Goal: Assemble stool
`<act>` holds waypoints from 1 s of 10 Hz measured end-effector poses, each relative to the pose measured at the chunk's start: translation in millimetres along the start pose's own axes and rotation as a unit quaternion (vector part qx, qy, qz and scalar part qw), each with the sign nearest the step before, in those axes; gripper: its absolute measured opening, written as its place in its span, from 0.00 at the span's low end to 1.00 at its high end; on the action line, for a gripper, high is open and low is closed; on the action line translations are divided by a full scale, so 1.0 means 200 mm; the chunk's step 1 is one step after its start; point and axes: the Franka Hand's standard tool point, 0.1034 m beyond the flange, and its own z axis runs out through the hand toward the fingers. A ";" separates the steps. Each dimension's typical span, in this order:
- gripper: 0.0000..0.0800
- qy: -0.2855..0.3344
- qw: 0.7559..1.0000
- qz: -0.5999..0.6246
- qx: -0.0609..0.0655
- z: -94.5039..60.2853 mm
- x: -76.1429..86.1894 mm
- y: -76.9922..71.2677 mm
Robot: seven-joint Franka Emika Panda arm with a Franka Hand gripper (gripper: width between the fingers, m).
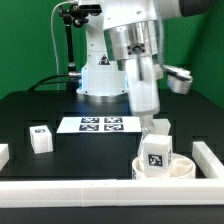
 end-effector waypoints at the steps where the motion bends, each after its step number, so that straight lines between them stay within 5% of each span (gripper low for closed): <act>1: 0.43 -0.002 0.999 0.038 0.007 0.00 -0.01 0.00; 3: 0.43 -0.011 0.991 0.134 0.021 0.01 -0.02 0.00; 8: 0.43 -0.020 0.973 0.229 0.020 0.01 -0.04 0.01; 9: 0.65 -0.020 0.974 0.227 0.020 0.01 -0.04 0.01; 10: 0.65 -0.023 0.977 0.213 0.015 -0.01 -0.04 0.01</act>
Offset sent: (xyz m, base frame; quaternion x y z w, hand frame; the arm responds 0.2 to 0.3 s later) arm -0.0030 0.0008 -0.0030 0.0224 -0.0008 0.1550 0.9877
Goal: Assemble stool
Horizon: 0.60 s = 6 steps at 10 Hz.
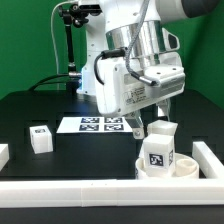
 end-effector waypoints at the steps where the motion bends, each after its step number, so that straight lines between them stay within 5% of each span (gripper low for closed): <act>1: 0.78 -0.005 1.000 -0.010 0.004 -0.04 -0.01 -0.02; 6: 0.81 -0.013 0.995 -0.098 0.013 -0.10 -0.03 -0.05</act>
Offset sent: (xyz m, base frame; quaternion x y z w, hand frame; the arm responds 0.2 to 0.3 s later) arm -0.0023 -0.0002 0.0195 0.0006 -0.0389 0.0264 0.9989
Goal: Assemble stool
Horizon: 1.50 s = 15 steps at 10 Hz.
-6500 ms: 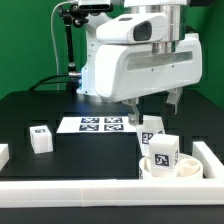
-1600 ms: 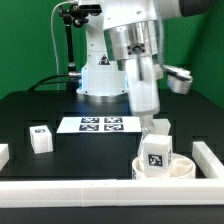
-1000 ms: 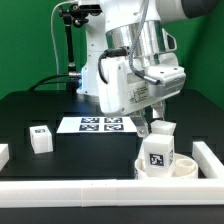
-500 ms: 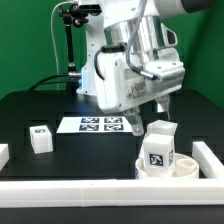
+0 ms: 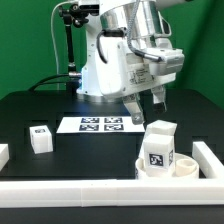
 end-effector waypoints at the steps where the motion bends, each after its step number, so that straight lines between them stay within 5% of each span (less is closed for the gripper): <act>1: 0.81 0.000 0.999 -0.044 0.000 0.00 0.00 0.00; 3: 0.81 0.001 0.995 -0.102 0.000 0.00 0.00 0.00; 5: 0.81 0.019 0.967 -0.254 -0.022 0.00 -0.01 0.02; 8: 0.81 0.026 0.896 -0.443 -0.034 -0.01 -0.06 0.01; 13: 0.81 0.021 0.814 -0.579 -0.037 -0.01 -0.05 0.01; 15: 0.81 0.024 0.743 -0.668 -0.044 0.00 -0.06 0.02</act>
Offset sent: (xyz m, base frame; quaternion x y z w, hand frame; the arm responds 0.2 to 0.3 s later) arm 0.0004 0.0020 -0.0012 -0.0708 0.0561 -0.3427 0.9351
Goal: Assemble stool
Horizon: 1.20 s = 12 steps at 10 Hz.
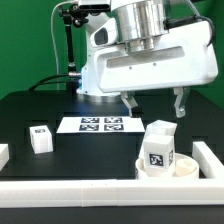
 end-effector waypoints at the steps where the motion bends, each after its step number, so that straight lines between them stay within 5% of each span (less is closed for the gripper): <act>1: 0.81 0.002 0.998 -0.069 -0.007 0.00 -0.01 -0.01; 8: 0.81 0.004 0.943 -0.333 -0.018 -0.01 0.01 0.01; 12: 0.81 -0.007 0.843 -0.536 -0.049 0.02 0.00 0.03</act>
Offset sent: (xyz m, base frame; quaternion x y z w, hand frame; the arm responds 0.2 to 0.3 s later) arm -0.0045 0.0137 0.0047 0.0194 -0.0175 -0.2205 0.9750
